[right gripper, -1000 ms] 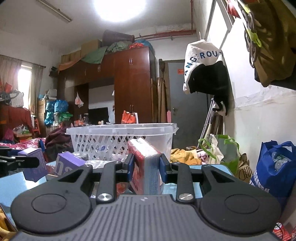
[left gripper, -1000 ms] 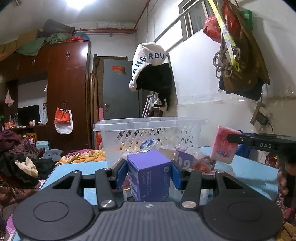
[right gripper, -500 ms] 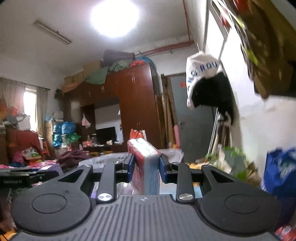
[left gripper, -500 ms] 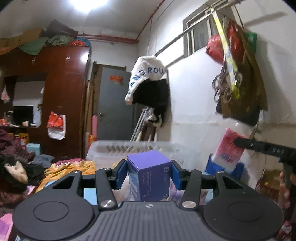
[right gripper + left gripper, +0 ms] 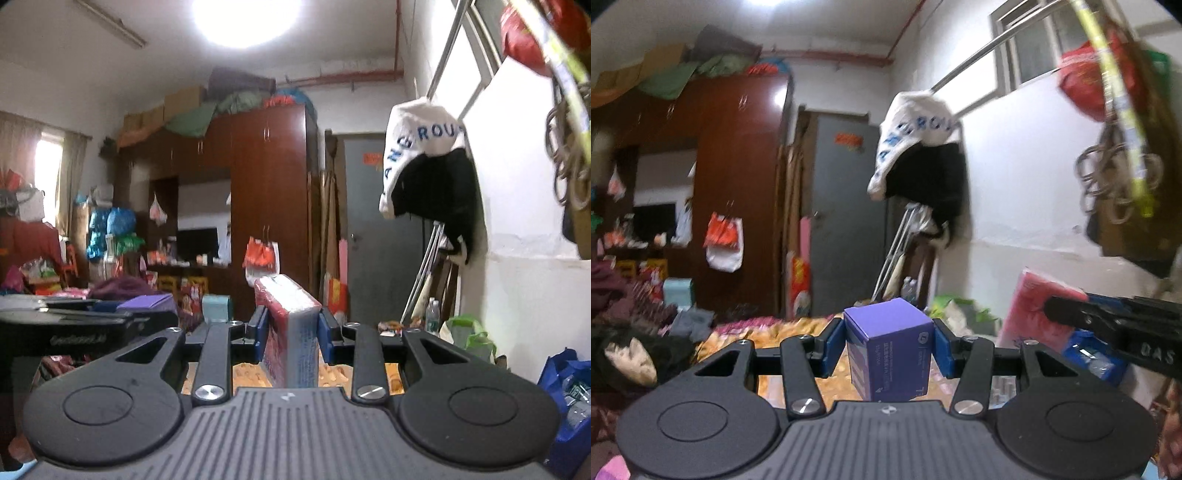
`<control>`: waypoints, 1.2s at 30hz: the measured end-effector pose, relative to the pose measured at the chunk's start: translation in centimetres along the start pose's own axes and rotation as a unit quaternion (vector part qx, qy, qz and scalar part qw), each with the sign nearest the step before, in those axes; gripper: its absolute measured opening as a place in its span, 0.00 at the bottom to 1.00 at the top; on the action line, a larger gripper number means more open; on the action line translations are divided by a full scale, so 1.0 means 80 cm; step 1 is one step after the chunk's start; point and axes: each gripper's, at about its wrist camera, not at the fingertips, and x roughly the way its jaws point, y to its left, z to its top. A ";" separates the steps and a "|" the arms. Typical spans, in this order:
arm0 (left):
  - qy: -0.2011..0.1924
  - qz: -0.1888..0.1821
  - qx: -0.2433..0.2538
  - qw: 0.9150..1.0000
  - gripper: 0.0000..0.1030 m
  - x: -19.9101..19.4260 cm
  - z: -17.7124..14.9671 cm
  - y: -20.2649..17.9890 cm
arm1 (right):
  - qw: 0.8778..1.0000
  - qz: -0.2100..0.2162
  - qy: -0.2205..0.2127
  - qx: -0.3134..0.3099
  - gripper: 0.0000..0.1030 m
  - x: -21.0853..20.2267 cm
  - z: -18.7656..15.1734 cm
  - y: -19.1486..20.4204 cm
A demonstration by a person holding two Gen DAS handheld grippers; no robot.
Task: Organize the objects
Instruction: 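Lift both held items over the white basket and open both grippers, then grasp an open white cardboard box with the left gripper while the right grasps a red-wrapped box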
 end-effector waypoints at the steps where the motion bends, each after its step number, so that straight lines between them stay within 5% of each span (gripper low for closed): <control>1: 0.006 0.000 -0.006 1.000 0.52 0.007 -0.001 0.005 | 1.000 -0.004 0.005 -0.003 0.30 0.005 -0.002 0.001; 7: 0.049 0.002 0.006 0.999 0.59 0.046 -0.011 0.015 | 0.999 -0.016 0.015 -0.029 0.34 0.019 -0.017 0.016; 8: 0.055 0.008 0.013 0.998 0.64 0.051 -0.015 0.015 | 0.999 -0.014 0.012 -0.028 0.47 0.018 -0.016 0.016; 9: 0.053 0.018 0.017 0.998 0.73 0.052 -0.019 0.016 | 1.000 -0.011 0.014 -0.025 0.73 0.017 -0.019 0.014; 10: 0.052 0.021 0.014 0.998 0.74 0.050 -0.024 0.019 | 1.000 -0.006 0.022 -0.019 0.84 0.016 -0.020 0.010; 14: 0.033 -0.058 -0.079 0.995 0.78 -0.016 -0.057 0.039 | 0.995 0.060 0.020 0.071 1.00 -0.039 -0.050 -0.016; 16: 0.027 -0.085 -0.077 0.993 0.84 -0.059 -0.086 0.029 | 0.992 0.085 0.012 0.096 1.00 -0.080 -0.082 -0.023; 18: 0.017 -0.097 -0.041 0.994 0.87 -0.094 -0.114 0.010 | 0.994 0.065 0.004 0.089 1.00 -0.119 -0.116 -0.022; 22: 0.015 -0.107 -0.007 0.994 0.87 -0.132 -0.150 -0.014 | 0.997 0.041 0.049 0.043 1.00 -0.154 -0.158 -0.011; 36: 0.051 -0.102 0.034 0.993 0.87 -0.100 -0.162 -0.036 | 0.990 0.045 0.137 0.005 0.76 -0.156 -0.186 0.011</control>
